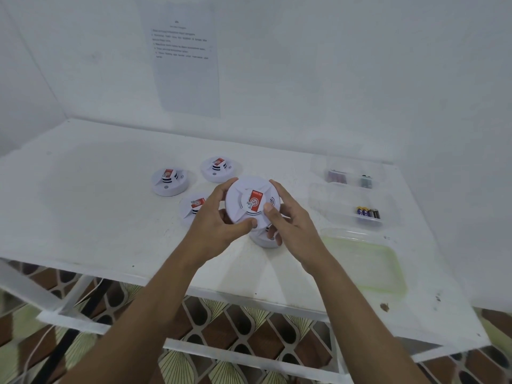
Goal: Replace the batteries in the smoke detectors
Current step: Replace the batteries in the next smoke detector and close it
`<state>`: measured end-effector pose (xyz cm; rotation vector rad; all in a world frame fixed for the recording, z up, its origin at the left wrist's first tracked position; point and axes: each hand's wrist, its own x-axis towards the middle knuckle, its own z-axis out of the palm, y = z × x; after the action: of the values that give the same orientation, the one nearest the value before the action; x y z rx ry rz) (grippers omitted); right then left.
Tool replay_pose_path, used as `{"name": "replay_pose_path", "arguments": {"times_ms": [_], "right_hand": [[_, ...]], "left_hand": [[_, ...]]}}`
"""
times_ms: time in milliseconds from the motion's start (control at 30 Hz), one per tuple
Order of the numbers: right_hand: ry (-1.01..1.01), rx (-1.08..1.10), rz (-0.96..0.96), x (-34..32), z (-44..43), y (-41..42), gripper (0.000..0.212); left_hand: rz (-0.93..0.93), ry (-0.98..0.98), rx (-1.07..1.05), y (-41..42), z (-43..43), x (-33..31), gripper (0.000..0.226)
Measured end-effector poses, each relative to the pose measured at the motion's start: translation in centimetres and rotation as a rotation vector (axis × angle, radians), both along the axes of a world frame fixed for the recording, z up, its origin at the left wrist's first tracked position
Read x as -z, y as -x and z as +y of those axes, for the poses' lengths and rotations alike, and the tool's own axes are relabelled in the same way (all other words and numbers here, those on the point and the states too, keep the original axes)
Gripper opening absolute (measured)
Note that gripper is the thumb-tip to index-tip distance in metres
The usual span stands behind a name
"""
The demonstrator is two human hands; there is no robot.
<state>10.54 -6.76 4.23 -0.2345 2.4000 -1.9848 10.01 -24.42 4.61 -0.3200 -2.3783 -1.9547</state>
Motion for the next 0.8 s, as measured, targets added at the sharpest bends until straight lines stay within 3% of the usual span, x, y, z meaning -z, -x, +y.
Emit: {"name": "replay_pose_path", "arguments": {"times_ms": [133, 300, 800], "right_hand": [[0.022, 0.011, 0.0, 0.0, 0.2, -0.1, 0.046], [0.033, 0.022, -0.016, -0.2, 1.0, 0.2, 0.049], [0.011, 0.018, -0.04, 0.0, 5.1, 3.1, 0.051]], "left_hand": [[-0.022, 0.014, 0.025, 0.2, 0.1, 0.2, 0.065], [-0.093, -0.087, 0.058, 0.7, 0.2, 0.5, 0.044], [-0.067, -0.05, -0.037, 4.2, 4.2, 0.9, 0.028]]}}
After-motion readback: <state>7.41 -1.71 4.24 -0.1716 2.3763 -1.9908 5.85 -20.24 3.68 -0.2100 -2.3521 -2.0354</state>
